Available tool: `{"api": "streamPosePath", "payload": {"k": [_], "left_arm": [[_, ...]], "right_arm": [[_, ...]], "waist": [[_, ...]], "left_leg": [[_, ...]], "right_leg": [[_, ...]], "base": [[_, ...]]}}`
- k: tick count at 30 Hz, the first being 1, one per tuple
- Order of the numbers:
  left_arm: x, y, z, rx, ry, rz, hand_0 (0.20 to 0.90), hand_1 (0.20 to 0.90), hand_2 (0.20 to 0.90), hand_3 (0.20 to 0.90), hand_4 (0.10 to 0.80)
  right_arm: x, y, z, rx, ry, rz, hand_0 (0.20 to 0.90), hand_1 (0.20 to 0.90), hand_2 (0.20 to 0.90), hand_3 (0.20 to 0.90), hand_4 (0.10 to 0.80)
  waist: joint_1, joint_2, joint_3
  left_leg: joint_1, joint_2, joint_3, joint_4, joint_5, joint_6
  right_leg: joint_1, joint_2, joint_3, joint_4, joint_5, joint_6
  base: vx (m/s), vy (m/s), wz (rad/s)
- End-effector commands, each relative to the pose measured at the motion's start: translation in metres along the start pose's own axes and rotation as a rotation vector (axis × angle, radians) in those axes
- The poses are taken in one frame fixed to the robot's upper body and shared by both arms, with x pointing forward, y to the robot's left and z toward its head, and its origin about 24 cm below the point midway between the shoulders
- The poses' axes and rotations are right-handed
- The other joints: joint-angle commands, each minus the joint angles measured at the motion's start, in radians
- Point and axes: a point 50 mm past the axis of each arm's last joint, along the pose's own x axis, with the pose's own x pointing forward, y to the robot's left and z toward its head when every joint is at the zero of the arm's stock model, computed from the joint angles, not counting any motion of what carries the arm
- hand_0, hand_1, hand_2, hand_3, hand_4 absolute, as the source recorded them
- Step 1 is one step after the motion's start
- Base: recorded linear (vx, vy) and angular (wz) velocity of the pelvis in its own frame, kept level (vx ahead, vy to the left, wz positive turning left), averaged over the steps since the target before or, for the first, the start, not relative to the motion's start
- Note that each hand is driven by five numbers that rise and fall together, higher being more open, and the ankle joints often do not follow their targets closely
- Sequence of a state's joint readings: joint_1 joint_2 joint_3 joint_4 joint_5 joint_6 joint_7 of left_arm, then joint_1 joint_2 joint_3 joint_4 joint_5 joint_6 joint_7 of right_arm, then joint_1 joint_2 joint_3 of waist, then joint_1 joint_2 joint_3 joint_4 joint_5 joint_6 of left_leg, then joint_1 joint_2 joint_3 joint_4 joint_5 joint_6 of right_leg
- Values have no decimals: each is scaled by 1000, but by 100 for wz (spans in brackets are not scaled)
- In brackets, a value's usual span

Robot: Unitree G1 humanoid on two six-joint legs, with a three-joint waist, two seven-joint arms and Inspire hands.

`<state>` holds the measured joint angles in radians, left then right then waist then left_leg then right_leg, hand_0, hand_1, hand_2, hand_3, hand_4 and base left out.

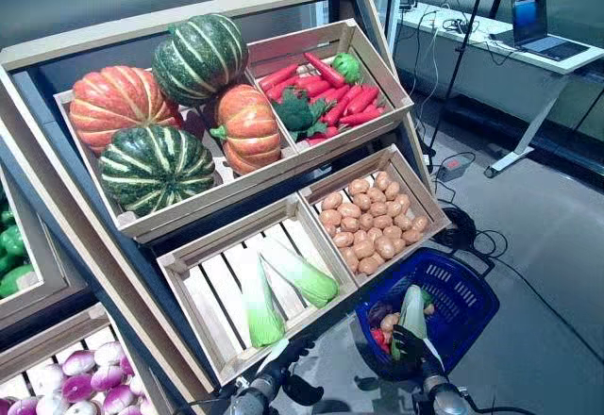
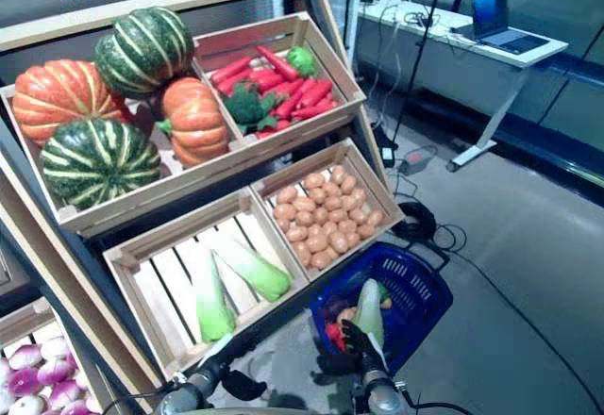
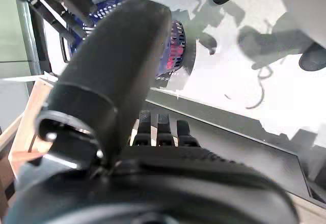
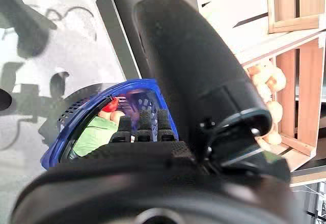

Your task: Put vegetables into the basket

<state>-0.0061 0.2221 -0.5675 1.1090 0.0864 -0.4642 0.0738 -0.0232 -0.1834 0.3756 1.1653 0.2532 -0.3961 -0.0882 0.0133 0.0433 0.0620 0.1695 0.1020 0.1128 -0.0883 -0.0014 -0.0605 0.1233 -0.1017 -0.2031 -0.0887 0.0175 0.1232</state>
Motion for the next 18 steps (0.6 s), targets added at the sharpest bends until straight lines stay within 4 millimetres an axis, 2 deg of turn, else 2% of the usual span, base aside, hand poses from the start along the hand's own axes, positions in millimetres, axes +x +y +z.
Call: {"api": "streamPosePath", "payload": {"k": [1, 18], "left_arm": [[19, 20, 34, 83, -122, 32, 900, 900, 900, 900, 800], [18, 17, 37, 111, -160, 17, 900, 900, 900, 900, 800]], "right_arm": [[16, 8, 38, 35, -124, 42, 900, 900, 900, 900, 800], [15, 4, 33, 91, -98, 34, 900, 900, 900, 900, 800]], "waist": [[-17, -35, 35], [-16, -30, 42]], "left_leg": [[-21, -13, -3, 1, -14, 12], [-24, -13, -4, 1, -13, 10]], "right_leg": [[30, -42, 5, 1, 12, -15], [29, -44, -3, 1, 13, -14]], "base": [[0, 0, 0], [0, 0, 0]]}}
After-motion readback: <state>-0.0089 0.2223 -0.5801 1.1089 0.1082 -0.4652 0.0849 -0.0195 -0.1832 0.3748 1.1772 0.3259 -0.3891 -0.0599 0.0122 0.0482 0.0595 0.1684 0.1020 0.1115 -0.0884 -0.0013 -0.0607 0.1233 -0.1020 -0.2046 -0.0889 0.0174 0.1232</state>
